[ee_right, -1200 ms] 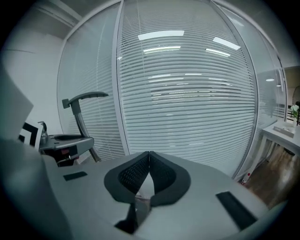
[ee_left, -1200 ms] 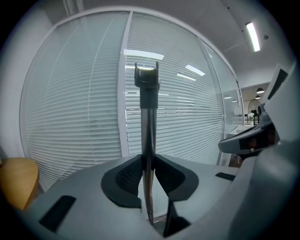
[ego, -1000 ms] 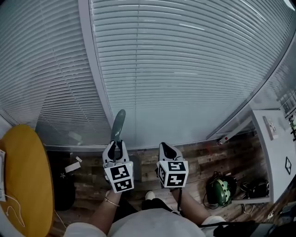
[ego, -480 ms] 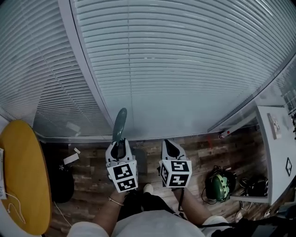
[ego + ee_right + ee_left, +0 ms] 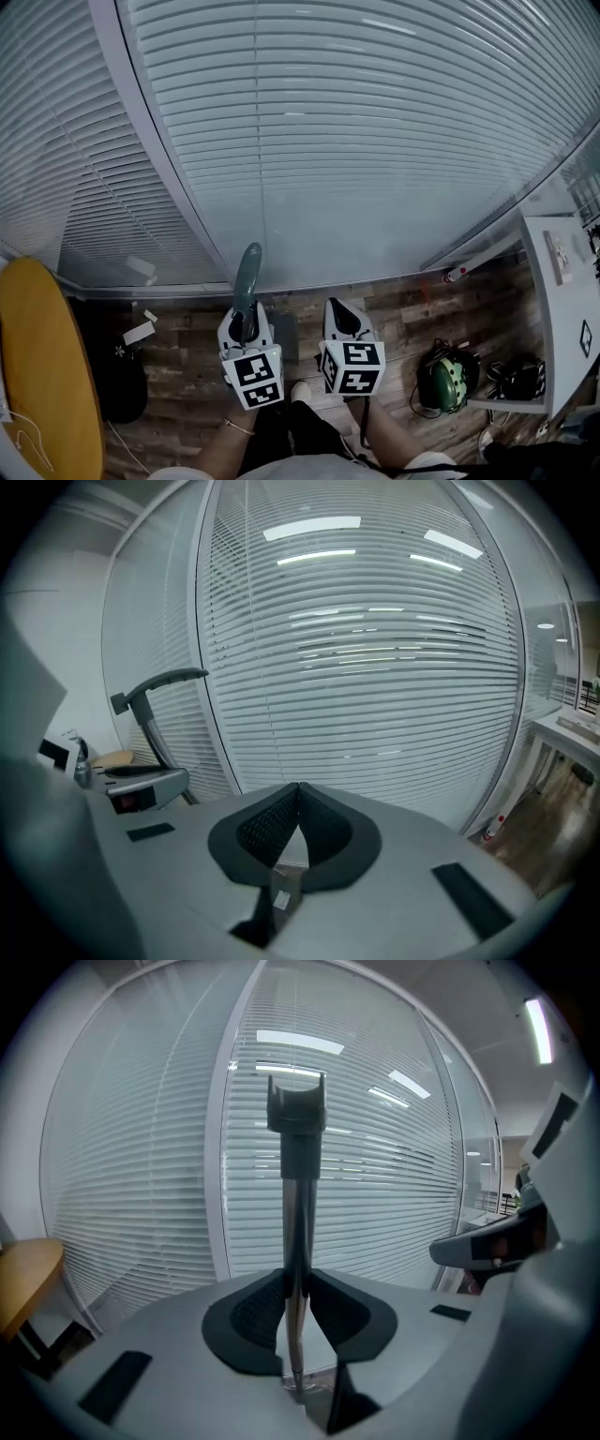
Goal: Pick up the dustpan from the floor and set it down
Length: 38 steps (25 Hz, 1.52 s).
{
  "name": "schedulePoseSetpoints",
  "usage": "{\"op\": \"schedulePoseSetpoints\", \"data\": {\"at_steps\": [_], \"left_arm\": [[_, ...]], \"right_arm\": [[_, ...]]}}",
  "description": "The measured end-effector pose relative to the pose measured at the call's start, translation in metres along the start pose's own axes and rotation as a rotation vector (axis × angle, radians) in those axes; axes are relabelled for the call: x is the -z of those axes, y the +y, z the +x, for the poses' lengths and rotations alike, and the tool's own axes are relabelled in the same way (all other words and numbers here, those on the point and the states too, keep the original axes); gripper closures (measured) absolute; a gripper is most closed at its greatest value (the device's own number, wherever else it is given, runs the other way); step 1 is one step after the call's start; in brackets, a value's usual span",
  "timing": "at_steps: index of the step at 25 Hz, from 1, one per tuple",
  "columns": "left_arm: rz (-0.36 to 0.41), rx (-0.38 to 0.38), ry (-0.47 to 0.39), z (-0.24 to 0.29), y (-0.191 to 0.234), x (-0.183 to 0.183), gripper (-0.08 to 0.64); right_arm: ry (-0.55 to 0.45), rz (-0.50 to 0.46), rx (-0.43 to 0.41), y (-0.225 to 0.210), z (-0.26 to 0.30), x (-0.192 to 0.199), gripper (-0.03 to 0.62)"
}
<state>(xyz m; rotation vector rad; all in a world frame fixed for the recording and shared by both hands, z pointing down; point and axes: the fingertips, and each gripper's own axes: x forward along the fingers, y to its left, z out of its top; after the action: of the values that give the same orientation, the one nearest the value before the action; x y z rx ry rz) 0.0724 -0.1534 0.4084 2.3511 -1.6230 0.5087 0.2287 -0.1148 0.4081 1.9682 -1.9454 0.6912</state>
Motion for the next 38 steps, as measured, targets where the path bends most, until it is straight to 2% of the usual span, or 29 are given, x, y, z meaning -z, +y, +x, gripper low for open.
{"op": "schedulePoseSetpoints", "data": {"at_steps": [6,14,23,31,38], "left_arm": [[0.002,-0.005,0.045,0.023,-0.004,0.048,0.469],[0.004,-0.004,0.057,0.061,0.003,0.093,0.469],[0.016,-0.001,0.095,0.091,0.006,0.149,0.469],[0.038,-0.006,0.094,0.115,0.008,0.168,0.469],[0.024,-0.026,0.105,0.124,0.006,0.174,0.468]], "right_arm": [[0.053,0.012,0.006,-0.007,0.031,0.045,0.560],[0.096,0.040,0.006,-0.014,0.076,0.099,0.560],[0.121,0.070,0.064,-0.036,0.103,0.154,0.560],[0.124,0.097,0.083,-0.044,0.112,0.170,0.560],[0.152,0.106,0.094,-0.049,0.111,0.185,0.560]]}}
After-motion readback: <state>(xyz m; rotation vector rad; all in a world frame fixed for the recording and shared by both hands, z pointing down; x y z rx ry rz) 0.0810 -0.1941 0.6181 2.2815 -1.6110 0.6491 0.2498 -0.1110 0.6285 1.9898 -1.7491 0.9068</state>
